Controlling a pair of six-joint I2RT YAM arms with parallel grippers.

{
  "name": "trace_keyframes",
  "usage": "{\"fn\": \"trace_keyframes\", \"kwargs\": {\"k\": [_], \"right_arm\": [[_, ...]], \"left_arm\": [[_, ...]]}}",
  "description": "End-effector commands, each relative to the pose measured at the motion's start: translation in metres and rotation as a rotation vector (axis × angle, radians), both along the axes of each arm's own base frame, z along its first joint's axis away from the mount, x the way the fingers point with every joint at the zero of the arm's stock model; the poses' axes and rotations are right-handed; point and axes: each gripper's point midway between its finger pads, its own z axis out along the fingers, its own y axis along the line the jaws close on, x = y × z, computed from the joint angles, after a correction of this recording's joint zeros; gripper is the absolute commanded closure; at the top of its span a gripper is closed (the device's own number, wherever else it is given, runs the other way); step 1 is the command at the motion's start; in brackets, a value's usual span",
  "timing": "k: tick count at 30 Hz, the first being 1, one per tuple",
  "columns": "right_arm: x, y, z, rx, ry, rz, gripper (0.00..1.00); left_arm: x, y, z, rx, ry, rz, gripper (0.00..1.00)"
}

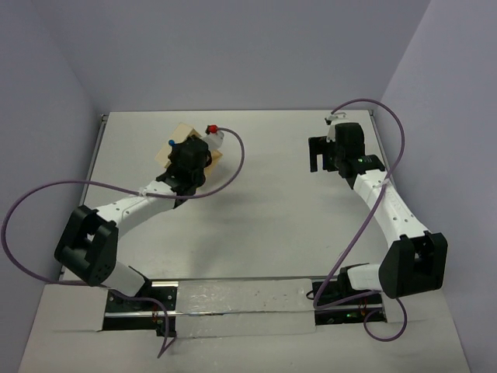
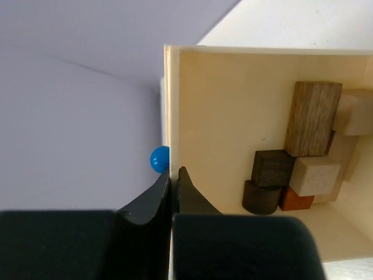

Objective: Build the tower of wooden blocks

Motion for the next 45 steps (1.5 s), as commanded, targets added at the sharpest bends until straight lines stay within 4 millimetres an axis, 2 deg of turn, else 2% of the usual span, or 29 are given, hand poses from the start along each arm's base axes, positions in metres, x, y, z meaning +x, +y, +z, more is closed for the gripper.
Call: {"fn": "trace_keyframes", "kwargs": {"k": [1, 9, 12, 18, 23, 27, 35, 39, 43, 45], "right_arm": [[-0.004, -0.004, 0.012, -0.014, -0.044, -0.014, 0.0], [-0.006, -0.009, 0.014, -0.006, -0.047, -0.034, 0.0], [-0.006, -0.012, 0.015, -0.003, -0.049, -0.043, 0.0], [-0.009, -0.019, 0.015, 0.007, -0.05, -0.064, 0.0], [-0.011, -0.024, 0.015, 0.012, -0.052, -0.076, 0.0], [-0.012, -0.024, 0.014, 0.016, -0.048, -0.078, 0.0], [-0.013, -0.027, 0.017, 0.002, -0.058, -0.08, 0.0], [-0.013, -0.027, 0.018, 0.0, -0.058, -0.079, 0.0], [-0.013, -0.028, 0.018, -0.004, -0.06, -0.082, 0.0], [-0.014, -0.027, 0.017, 0.003, -0.056, -0.078, 0.0]], "left_arm": [[-0.016, -0.004, 0.072, 0.075, -0.294, 0.067, 1.0], [-0.052, -0.038, 0.077, 0.296, -0.504, 0.025, 1.0], [-0.066, -0.056, 0.069, 0.428, -0.547, 0.002, 1.0], [-0.081, -0.091, 0.057, 0.395, -0.538, -0.068, 1.0], [-0.088, -0.109, 0.055, 0.376, -0.538, -0.1, 1.0], [-0.094, -0.122, 0.044, 0.378, -0.521, -0.131, 1.0], [-0.089, -0.125, 0.048, 0.351, -0.531, -0.113, 1.0], [-0.072, -0.109, 0.062, 0.344, -0.552, -0.041, 1.0], [-0.046, -0.072, 0.09, 0.331, -0.587, 0.1, 1.0], [-0.043, -0.069, 0.098, 0.331, -0.595, 0.12, 1.0]]}}
